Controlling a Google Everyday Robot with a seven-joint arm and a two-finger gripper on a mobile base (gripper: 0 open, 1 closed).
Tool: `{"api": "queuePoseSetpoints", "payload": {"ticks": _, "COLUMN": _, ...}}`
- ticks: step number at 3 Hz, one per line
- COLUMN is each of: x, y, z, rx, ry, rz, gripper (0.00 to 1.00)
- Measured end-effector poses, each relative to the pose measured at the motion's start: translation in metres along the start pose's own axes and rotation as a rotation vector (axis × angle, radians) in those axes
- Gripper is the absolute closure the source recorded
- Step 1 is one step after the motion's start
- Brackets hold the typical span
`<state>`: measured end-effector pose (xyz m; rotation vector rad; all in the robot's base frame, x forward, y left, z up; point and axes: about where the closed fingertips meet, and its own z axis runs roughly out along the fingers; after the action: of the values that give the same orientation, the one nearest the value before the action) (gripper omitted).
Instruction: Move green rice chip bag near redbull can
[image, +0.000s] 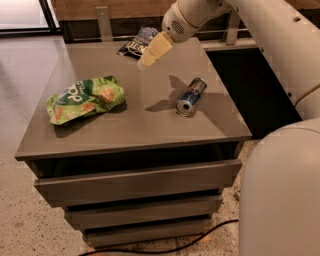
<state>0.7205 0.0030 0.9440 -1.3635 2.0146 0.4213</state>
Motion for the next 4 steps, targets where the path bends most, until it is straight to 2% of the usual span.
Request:
{"api": "queuePoseSetpoints", "payload": {"ticks": 1, "x": -0.013, "y": 0.016, "z": 0.017, "rx": -0.029, "ry": -0.027, "rz": -0.022, "gripper": 0.00}}
{"api": "queuePoseSetpoints", "payload": {"ticks": 2, "x": -0.017, "y": 0.041, "z": 0.033, "rx": -0.046, "ry": -0.159, "rz": -0.019, "gripper": 0.00}}
{"api": "queuePoseSetpoints", "payload": {"ticks": 3, "x": -0.022, "y": 0.044, "z": 0.037, "rx": -0.010, "ry": -0.283, "rz": 0.037, "gripper": 0.00}}
{"api": "queuePoseSetpoints", "payload": {"ticks": 4, "x": -0.029, "y": 0.029, "z": 0.044, "rx": 0.011, "ry": -0.316, "rz": 0.109, "gripper": 0.00}}
